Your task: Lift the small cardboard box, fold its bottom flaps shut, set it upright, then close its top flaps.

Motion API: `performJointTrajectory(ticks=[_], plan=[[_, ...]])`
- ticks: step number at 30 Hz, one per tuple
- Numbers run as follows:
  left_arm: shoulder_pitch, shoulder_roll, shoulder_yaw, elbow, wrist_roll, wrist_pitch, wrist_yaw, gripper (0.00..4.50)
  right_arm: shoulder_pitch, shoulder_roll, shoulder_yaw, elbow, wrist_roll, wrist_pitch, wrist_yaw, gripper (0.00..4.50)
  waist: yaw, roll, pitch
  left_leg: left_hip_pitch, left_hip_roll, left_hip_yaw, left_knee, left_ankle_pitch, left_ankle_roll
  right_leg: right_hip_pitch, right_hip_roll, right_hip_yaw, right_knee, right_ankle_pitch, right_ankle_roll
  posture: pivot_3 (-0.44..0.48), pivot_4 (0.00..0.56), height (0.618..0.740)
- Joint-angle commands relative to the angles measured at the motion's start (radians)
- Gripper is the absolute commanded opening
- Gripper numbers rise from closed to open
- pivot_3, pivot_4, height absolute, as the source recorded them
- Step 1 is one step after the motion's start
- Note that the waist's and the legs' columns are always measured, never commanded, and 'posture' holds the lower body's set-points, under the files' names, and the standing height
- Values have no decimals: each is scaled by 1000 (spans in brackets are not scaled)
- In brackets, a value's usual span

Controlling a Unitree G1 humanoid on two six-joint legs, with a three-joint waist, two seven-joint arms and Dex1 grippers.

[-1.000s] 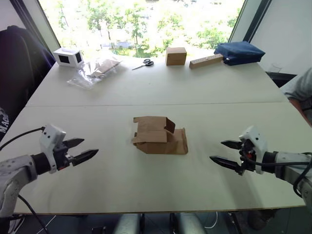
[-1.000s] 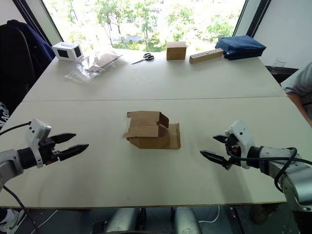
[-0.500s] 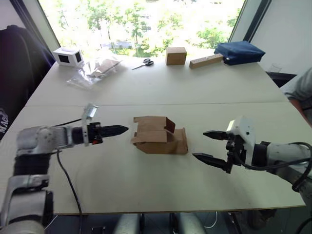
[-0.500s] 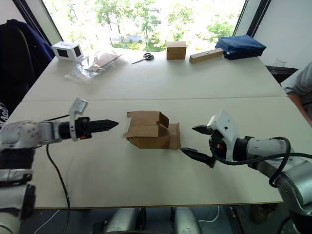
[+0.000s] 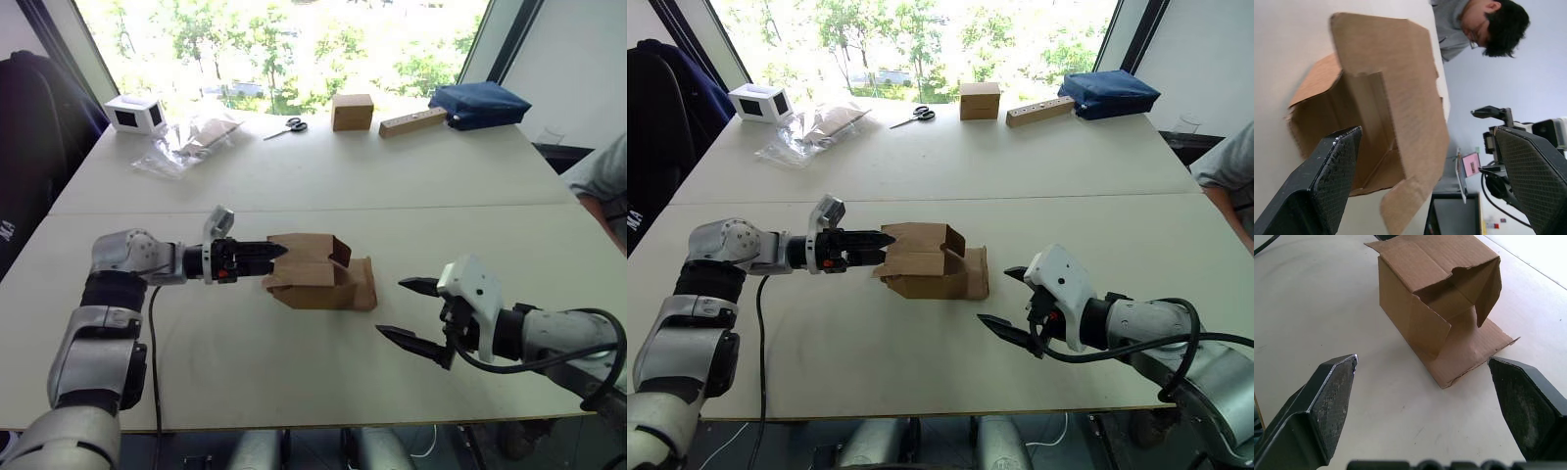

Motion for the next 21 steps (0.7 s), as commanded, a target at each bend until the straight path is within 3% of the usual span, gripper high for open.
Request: performJointTrajectory(ticks=[1,15,18,21], plan=[[-37,-18,-6,12,20,-21,-26,4473,4,12,2,-38,2,-15,-20,4500,0,0,0,0,0,0,0,0,0,0,0,0,0,0,0,0,150,740],[-131,-119,-58,187,151,-154,-139,4473,18,33,4,-50,4,-9,-85,4500,1,0,0,0,0,0,0,0,0,0,0,0,0,0,0,0,150,740],[-139,-131,-69,200,177,-174,-169,3748,26,38,4,-59,7,-5,-103,4500,0,0,0,0,0,0,0,0,0,0,0,0,0,0,0,0,150,740],[-145,-139,-72,207,190,-179,-187,2458,30,43,1,-66,12,-2,-118,4500,1,0,0,0,0,0,0,0,0,0,0,0,0,0,0,0,150,740]])
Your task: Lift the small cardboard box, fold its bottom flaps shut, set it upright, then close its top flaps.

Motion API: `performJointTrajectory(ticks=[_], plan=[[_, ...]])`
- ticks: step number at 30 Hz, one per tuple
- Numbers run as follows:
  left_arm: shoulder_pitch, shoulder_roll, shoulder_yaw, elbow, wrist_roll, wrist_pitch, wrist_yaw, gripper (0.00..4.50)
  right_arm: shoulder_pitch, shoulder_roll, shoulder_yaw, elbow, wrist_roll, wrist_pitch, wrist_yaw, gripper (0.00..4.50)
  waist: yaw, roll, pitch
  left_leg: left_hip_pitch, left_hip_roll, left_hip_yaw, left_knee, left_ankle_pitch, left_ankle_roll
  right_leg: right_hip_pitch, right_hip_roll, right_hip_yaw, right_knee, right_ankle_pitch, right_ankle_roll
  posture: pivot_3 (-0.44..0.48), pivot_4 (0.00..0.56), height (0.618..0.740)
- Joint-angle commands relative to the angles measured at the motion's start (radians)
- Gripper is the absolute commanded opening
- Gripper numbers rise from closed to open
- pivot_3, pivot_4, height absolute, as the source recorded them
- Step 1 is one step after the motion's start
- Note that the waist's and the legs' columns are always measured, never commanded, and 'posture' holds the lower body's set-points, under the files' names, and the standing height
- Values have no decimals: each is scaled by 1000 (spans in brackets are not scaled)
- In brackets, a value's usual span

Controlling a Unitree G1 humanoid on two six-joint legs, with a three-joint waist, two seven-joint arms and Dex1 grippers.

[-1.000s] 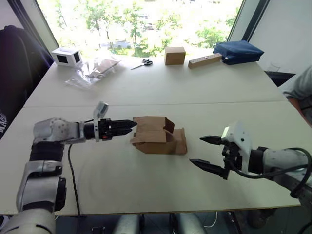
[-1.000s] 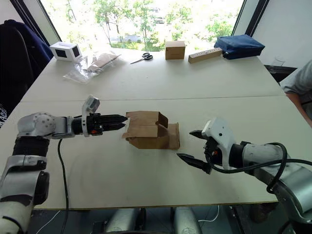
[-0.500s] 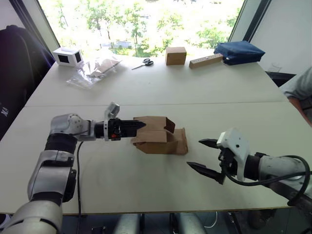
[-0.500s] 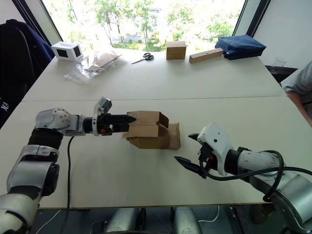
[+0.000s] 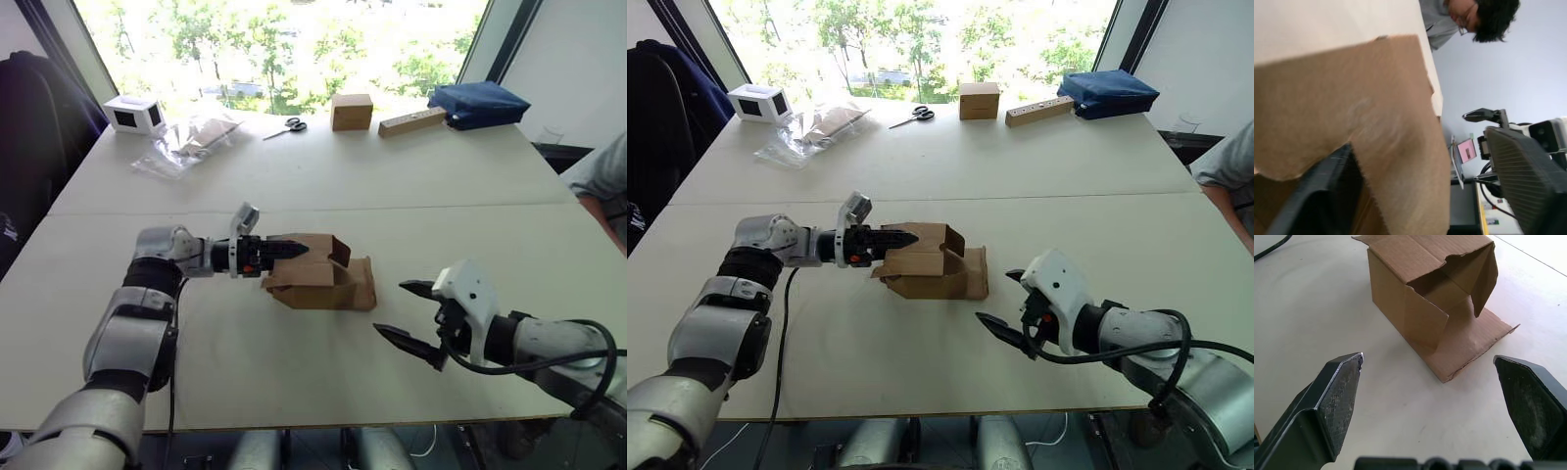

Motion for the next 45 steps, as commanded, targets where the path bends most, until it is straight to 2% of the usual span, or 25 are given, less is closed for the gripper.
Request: performJointTrajectory(ticks=[1,6,7,12,14,20,24,28,33,39,45], plan=[[-34,-2,4,-3,15,-15,-31,2082,0,9,-28,-40,12,-5,-18,4500,0,0,0,0,0,0,0,0,0,0,0,0,0,0,0,0,150,740],[-32,-15,14,-6,18,-10,-41,196,12,11,-31,-29,9,-17,-24,4500,0,0,0,0,0,0,0,0,0,0,0,0,0,0,0,0,150,740],[-32,-17,20,-9,15,-7,-41,42,15,12,-32,-26,8,-20,-23,4500,0,0,0,0,0,0,0,0,0,0,0,0,0,0,0,0,150,740],[-13,4,69,-90,-28,29,-39,42,13,57,-78,3,58,-29,-31,4500,0,0,0,0,0,0,0,0,0,0,0,0,0,0,0,0,150,740],[9,22,90,-170,-45,25,-32,42,-13,110,-130,36,124,-32,-57,4500,-1,0,0,0,0,0,0,0,0,0,0,0,0,0,0,0,150,740],[33,52,196,-465,-99,-82,18,42,-183,245,-247,182,262,-70,-197,4500,-2,0,0,0,1,0,0,0,-1,-1,0,0,0,0,0,0,150,740],[27,74,218,-578,-108,-161,28,0,-321,286,-254,255,296,-100,-268,3522,0,1,-1,-1,1,0,0,2,-4,-2,-1,0,1,0,0,0,150,740],[-12,117,191,-643,-91,-254,-3,0,-566,326,-210,360,316,-133,-305,1960,-5,1,-1,-1,1,1,-1,3,-5,-3,-1,1,1,0,0,0,150,740],[-48,140,174,-639,-81,-316,-15,0,-697,320,-151,403,332,-135,-255,29,-6,1,-1,-1,1,0,-2,2,-4,-3,0,1,1,0,0,0,150,740],[-54,139,145,-640,-76,-355,-24,0,-738,288,-17,431,212,-141,-209,29,-8,1,-1,-2,0,1,0,1,-2,-3,-1,1,1,0,0,0,150,740],[-56,134,139,-647,-91,-352,-19,0,-727,298,46,456,138,-160,-160,29,-19,1,-1,-2,0,1,0,1,-2,-3,0,1,1,0,0,0,150,740]])
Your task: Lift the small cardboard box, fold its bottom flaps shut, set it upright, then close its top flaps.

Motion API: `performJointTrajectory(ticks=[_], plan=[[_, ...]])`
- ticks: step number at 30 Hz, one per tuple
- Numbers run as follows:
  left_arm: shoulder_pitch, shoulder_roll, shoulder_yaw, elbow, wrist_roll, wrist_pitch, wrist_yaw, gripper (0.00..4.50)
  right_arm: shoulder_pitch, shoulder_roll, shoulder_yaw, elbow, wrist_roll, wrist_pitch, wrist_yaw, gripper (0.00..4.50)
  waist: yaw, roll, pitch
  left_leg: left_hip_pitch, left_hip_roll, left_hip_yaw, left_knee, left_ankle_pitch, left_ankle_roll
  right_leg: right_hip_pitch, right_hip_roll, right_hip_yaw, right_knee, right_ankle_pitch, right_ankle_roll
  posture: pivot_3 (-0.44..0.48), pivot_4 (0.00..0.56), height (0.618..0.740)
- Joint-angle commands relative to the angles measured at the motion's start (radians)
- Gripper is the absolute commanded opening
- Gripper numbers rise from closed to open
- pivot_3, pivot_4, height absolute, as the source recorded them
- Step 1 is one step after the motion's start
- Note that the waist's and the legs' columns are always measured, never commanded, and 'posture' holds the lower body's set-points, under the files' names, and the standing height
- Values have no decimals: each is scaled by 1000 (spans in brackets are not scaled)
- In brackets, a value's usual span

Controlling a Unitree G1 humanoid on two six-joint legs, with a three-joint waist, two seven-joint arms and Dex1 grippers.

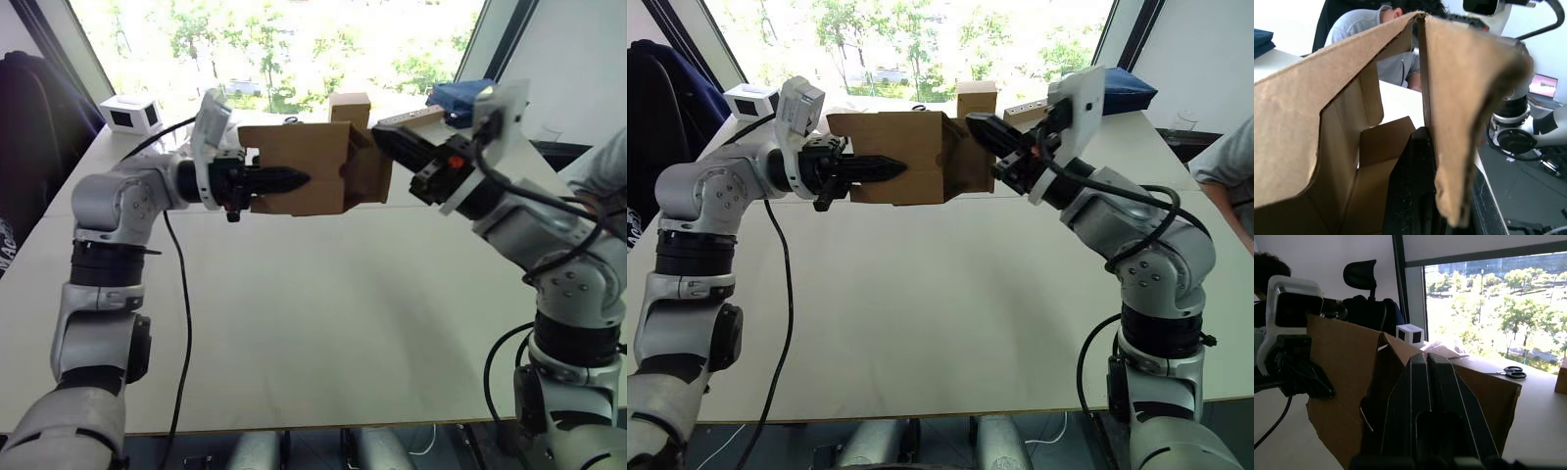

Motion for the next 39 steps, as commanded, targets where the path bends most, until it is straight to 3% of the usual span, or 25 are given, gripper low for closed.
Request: performJointTrajectory(ticks=[1,13,24,29,39], plan=[[-26,5,1,-40,-20,-8,-10,0,-7,2,7,-4,-35,-28,32,29,-5,0,0,0,0,0,0,0,0,0,0,0,0,0,0,0,150,740],[-5,-24,-2,-84,-68,37,12,0,1,108,5,-35,89,17,63,29,-8,0,0,0,0,0,0,0,0,0,0,0,0,0,0,0,150,740],[-3,-19,0,-74,-79,34,28,0,5,124,3,-32,88,11,67,29,-9,0,0,0,0,0,0,0,0,0,0,0,0,0,0,0,150,740],[-6,-13,8,-55,-71,19,34,0,48,74,-43,-71,106,28,59,29,-7,0,0,0,0,0,0,0,0,0,0,0,0,0,0,0,150,740],[5,4,6,-48,-74,8,22,0,218,-153,-241,-155,315,113,65,29,-7,0,0,0,0,0,-1,-1,1,0,0,0,0,0,0,0,150,740]])
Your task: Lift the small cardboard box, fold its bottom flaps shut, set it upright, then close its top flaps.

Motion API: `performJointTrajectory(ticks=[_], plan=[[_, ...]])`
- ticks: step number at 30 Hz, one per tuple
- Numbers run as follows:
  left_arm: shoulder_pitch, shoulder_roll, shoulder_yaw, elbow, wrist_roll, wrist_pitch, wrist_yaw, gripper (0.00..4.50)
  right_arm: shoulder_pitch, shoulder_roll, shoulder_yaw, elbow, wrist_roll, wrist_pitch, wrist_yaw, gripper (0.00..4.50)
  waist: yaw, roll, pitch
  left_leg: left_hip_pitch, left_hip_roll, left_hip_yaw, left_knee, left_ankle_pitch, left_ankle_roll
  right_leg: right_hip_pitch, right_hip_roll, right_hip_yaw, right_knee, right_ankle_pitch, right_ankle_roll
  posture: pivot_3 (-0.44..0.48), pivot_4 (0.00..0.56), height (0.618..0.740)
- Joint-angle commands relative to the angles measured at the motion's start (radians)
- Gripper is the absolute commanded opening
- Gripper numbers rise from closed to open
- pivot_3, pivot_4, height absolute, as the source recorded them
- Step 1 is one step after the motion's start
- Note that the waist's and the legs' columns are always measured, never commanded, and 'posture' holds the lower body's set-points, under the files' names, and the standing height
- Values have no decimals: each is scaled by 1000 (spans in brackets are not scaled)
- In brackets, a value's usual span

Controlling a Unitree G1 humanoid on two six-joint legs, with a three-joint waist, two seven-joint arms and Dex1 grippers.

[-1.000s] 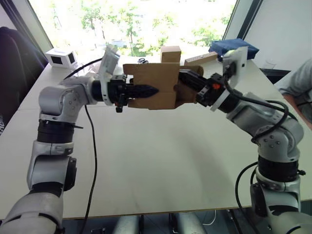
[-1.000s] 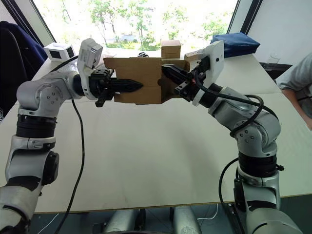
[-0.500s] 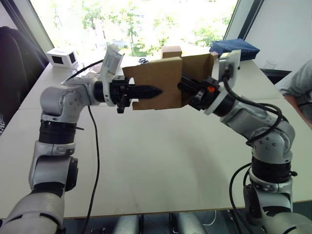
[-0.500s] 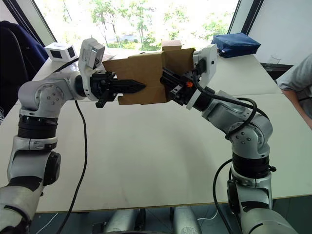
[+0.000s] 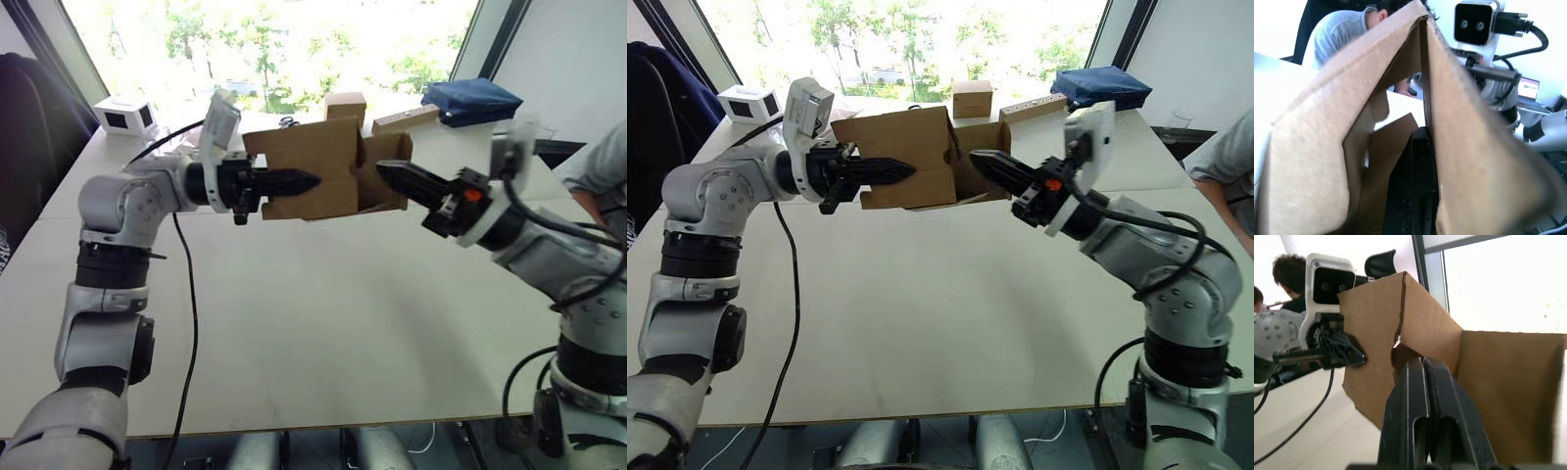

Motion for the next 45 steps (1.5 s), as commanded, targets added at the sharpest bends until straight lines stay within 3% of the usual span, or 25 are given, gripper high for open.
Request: performJointTrajectory(ticks=[1,7,14,25,37,41,45], plan=[[-4,13,24,-16,-11,-17,-6,0,85,-57,-55,-56,38,15,5,29,0,0,0,0,0,0,0,0,0,0,0,0,0,0,0,0,150,740],[-11,8,19,-14,-11,-17,-5,0,235,-67,26,-102,-60,-30,34,29,-2,0,0,0,0,1,0,0,0,0,0,0,0,0,0,0,150,740],[-15,4,14,-30,-21,0,-7,0,189,-19,107,-71,-146,-86,32,29,0,0,0,0,0,0,0,0,0,0,1,0,0,0,0,0,150,740],[23,15,-12,-77,-21,23,-28,0,103,50,118,-40,-103,-88,25,29,0,0,0,0,0,0,0,0,0,0,1,0,0,0,0,0,150,740],[19,6,-22,-85,-19,17,-20,0,79,91,220,-41,-157,-92,52,29,0,0,0,0,0,0,0,0,0,1,1,0,0,0,0,0,150,740],[16,19,-15,-68,-9,7,-22,0,80,72,203,-47,-161,-88,61,29,0,0,0,0,0,0,0,0,0,0,1,0,0,0,0,0,150,740],[15,26,-4,-68,-9,2,-16,0,73,17,46,-14,-24,-63,59,29,3,0,0,0,0,0,0,0,0,0,1,0,0,0,0,0,150,740]])
